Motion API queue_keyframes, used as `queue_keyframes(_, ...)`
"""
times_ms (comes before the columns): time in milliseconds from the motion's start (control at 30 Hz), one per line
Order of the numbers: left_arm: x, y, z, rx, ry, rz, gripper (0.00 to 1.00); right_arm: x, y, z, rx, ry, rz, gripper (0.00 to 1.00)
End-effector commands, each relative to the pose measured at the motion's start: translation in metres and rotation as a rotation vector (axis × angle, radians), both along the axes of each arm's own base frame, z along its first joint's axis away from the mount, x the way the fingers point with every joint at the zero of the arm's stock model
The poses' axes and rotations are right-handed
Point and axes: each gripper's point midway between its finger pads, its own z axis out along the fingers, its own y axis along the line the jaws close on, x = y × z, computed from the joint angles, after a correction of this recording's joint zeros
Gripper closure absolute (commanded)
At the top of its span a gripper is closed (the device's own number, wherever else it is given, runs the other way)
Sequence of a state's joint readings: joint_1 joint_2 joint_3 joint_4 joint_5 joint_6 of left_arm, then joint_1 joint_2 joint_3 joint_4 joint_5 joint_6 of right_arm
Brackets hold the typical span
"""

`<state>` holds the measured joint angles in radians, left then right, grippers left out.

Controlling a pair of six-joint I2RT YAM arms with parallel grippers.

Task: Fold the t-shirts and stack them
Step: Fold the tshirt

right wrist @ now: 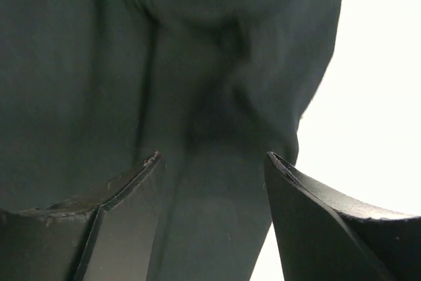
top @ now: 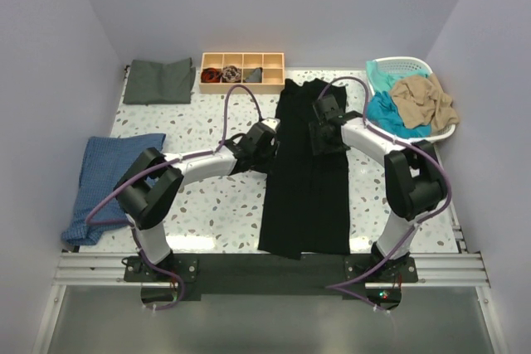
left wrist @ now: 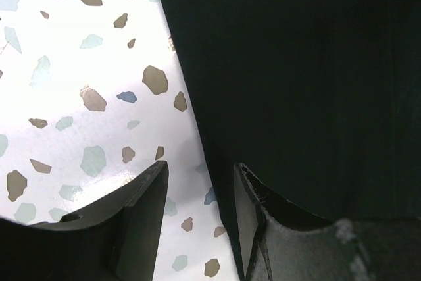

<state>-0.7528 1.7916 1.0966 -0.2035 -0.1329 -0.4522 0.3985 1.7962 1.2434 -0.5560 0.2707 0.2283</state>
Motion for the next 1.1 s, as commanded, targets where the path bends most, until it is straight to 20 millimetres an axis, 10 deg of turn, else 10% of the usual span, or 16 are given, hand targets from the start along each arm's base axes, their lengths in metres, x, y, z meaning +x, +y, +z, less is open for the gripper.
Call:
queue_keyframes(0,0.015,-0.011,0.019,-0.039,-0.047,-0.007,0.51,-0.013,-0.007,0.036,0.027,-0.068,-0.034,0.35)
queue_keyframes(500,0.011,-0.011,0.017,-0.052,-0.037,-0.007,0.51,-0.114,0.033,0.002,0.073,0.080,0.067,0.52)
queue_keyframes(1067,0.004,-0.010,0.014,-0.063,-0.017,-0.004,0.51,-0.159,0.023,-0.030,-0.027,0.169,0.063,0.70)
